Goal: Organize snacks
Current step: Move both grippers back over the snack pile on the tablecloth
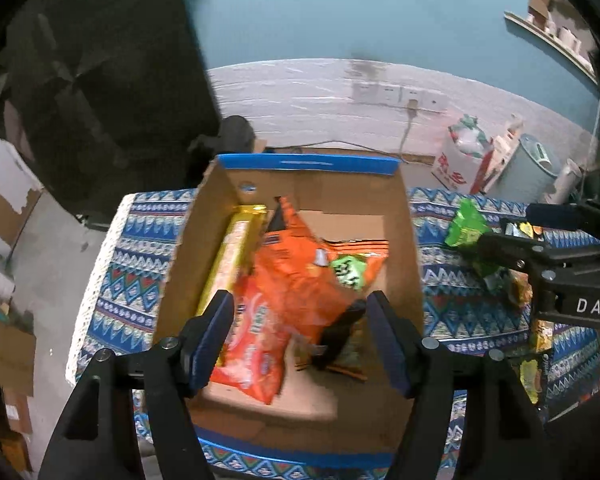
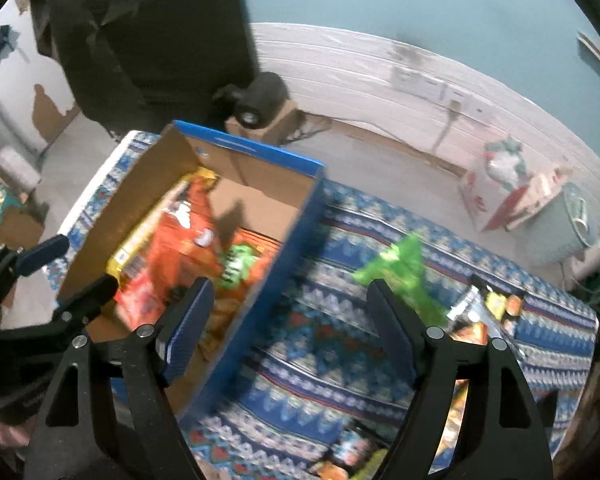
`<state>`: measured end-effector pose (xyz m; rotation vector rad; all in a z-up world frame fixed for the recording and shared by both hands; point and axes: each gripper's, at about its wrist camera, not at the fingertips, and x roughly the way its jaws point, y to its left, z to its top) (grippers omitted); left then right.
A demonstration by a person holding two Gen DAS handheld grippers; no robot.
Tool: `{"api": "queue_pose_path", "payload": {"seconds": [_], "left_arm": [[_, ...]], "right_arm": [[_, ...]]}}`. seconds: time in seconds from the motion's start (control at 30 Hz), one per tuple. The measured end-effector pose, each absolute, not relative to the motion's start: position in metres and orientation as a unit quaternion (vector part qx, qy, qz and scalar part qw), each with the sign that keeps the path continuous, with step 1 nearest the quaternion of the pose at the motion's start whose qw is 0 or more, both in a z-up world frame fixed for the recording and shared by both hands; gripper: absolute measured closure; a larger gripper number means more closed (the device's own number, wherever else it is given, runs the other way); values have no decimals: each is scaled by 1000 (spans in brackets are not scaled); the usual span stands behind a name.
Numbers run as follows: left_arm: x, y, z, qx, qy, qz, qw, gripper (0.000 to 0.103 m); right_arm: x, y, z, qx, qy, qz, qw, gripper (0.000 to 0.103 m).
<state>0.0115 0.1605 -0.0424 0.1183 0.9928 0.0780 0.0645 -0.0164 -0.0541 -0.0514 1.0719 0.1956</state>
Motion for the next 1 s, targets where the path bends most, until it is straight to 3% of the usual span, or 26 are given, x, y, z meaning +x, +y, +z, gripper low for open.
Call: {"api": "queue_pose_path", "payload": {"seconds": [0.8,1.0], "left_arm": [[17,23,-80,125,521,-61,842,33],[19,-1,-106,145,543,-70,824,33]], "right_arm": [[7,-167,-103,42,555,-24,830,24],[-2,-185,-138,43,587,-48,807,24]]}}
